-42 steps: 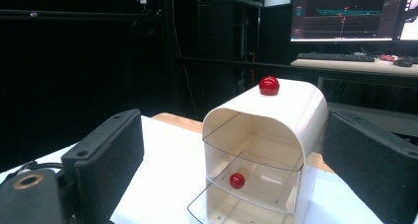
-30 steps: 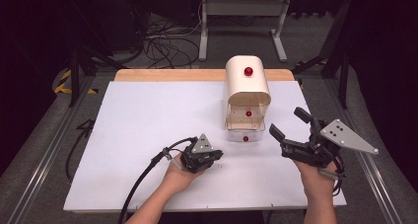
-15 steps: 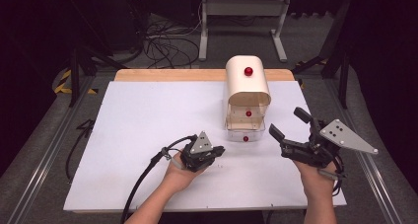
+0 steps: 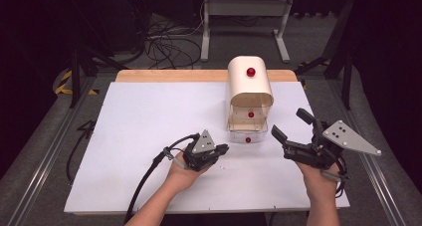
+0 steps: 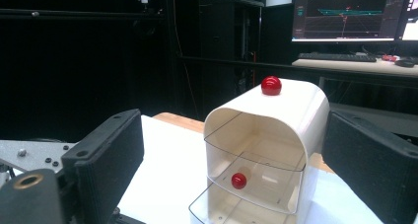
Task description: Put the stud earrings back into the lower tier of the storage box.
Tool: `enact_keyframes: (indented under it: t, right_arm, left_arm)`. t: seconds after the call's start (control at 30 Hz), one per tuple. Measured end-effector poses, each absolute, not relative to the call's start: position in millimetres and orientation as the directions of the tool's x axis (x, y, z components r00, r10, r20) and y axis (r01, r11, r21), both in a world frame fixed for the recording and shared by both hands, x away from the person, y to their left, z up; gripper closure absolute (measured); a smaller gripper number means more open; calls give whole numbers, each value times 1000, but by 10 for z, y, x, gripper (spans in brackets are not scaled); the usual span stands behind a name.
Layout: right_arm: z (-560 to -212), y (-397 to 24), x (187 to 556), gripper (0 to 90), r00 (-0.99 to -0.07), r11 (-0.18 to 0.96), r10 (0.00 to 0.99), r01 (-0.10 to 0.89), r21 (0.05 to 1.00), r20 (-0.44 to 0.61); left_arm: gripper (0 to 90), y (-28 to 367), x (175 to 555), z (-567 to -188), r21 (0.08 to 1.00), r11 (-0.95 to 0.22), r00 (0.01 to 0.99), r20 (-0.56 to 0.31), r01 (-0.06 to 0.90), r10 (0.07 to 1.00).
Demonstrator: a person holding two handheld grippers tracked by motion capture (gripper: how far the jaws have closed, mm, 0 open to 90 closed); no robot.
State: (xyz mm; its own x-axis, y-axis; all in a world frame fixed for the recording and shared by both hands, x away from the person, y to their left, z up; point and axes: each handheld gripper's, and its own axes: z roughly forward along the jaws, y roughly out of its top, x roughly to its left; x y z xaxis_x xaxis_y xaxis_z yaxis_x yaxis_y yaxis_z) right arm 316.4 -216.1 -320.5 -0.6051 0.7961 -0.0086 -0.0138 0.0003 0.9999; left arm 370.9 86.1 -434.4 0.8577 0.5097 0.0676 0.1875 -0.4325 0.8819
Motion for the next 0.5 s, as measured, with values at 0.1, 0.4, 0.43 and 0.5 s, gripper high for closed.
enact_keyframes:
  t: [0.1,0.4,0.43,0.5]
  right_arm:
    - [-3206,-2160,3167,96,-606,0,796,-11,1000,-7]
    - [-3206,-2164,3164,96,-604,1,797,-9,1000,-6]
    - [-3206,-2164,3164,96,-604,2,797,-9,1000,-7]
    - [-3207,-2166,3167,96,-605,6,796,-13,1000,-13]
  left_arm:
    - [858,851,3704,-4339,882,-436,859,75,181,507]
    - [858,837,3705,-4289,889,-426,855,85,166,511]
    - [858,834,3705,-4285,890,-426,857,84,165,509]
    - [858,825,3703,-4277,889,-429,857,91,159,507]
